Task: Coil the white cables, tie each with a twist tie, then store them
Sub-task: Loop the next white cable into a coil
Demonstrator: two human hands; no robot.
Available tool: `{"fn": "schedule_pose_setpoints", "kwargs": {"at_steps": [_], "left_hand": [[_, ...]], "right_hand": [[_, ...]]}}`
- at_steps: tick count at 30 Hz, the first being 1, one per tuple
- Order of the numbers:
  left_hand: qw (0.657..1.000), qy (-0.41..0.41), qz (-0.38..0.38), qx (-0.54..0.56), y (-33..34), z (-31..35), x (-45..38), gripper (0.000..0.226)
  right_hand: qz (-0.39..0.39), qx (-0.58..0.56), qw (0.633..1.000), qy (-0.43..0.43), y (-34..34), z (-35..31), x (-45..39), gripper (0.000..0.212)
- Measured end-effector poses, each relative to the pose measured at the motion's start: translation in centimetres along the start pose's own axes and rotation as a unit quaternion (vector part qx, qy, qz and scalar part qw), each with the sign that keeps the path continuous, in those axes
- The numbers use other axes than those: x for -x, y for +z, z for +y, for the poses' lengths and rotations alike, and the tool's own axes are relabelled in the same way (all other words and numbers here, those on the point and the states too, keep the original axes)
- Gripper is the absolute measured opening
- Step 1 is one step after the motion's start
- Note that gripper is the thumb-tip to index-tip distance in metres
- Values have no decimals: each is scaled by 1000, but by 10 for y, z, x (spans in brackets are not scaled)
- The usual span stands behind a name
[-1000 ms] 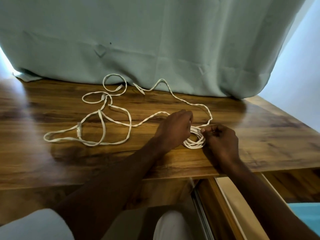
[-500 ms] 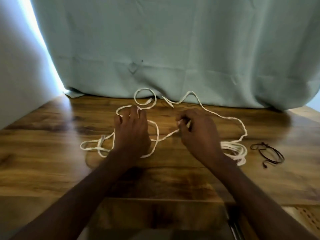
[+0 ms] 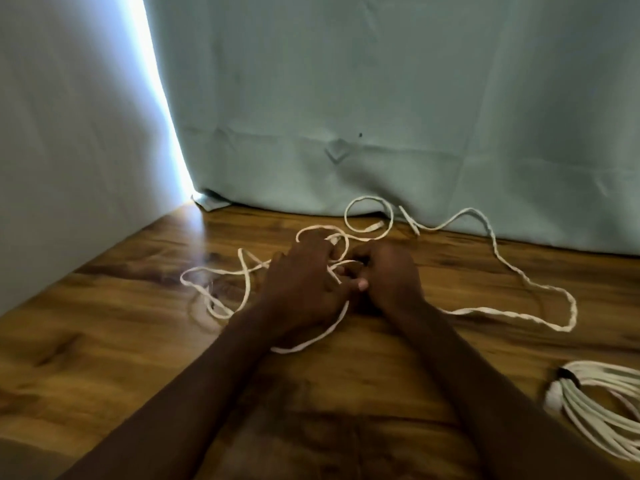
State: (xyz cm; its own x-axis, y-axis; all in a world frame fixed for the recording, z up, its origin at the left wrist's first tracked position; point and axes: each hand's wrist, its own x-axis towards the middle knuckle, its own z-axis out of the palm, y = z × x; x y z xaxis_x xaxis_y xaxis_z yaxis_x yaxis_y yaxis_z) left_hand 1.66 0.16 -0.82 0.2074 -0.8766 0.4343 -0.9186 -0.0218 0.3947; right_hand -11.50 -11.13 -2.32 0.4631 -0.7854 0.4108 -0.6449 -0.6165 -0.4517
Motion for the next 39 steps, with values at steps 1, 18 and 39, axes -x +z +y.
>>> {"fn": "schedule_pose_setpoints", "kwargs": {"at_steps": [1, 18, 39], "left_hand": [[1000, 8, -15, -2, 0, 1, 1, 55], [985, -53, 166, -14, -4, -38, -3, 43], [922, 106, 322, 187, -22, 0, 13, 20]], "right_hand": [[10, -6, 1000, 9, 0, 2, -2, 23], [39, 90, 994, -54, -12, -11, 6, 46], [74, -213, 969, -106, -9, -10, 5, 42]]}}
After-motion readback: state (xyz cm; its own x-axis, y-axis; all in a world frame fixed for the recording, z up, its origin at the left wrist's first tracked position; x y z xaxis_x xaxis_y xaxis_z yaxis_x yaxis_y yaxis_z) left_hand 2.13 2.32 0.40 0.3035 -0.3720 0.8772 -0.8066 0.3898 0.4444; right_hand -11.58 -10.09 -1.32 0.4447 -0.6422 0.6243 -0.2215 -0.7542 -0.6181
